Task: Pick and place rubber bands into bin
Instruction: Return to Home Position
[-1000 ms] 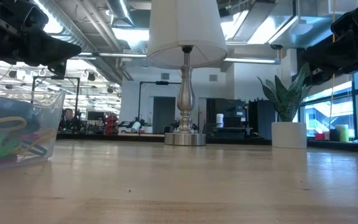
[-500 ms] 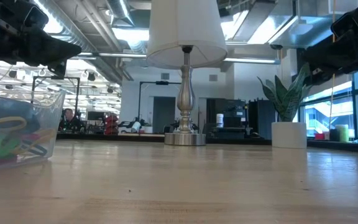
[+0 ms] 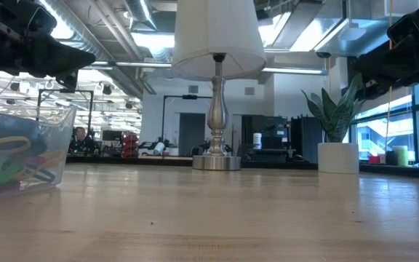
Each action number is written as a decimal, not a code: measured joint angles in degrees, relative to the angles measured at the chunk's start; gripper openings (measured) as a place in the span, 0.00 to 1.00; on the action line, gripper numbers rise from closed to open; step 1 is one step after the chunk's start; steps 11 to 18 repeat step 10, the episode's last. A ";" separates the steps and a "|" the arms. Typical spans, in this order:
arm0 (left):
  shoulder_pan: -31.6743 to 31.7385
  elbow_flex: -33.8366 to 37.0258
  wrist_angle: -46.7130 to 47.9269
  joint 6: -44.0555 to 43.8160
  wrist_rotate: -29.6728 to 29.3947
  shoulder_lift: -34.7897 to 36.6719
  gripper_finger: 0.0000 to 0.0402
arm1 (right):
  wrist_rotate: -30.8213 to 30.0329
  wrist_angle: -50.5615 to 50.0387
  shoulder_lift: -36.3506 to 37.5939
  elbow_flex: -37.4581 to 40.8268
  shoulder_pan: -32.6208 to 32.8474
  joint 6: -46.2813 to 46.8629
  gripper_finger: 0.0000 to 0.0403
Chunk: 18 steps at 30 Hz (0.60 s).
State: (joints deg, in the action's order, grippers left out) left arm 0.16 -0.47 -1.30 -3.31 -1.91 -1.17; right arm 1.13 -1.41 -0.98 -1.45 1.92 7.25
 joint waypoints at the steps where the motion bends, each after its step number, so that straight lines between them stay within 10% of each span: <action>1: 0.01 0.00 0.00 -0.01 0.00 0.00 0.02 | 0.02 0.00 0.01 0.00 -0.01 0.04 0.03; 18: 0.01 0.00 0.00 -0.01 0.00 0.00 0.01 | 0.01 0.00 -0.01 0.00 -0.01 -0.05 0.03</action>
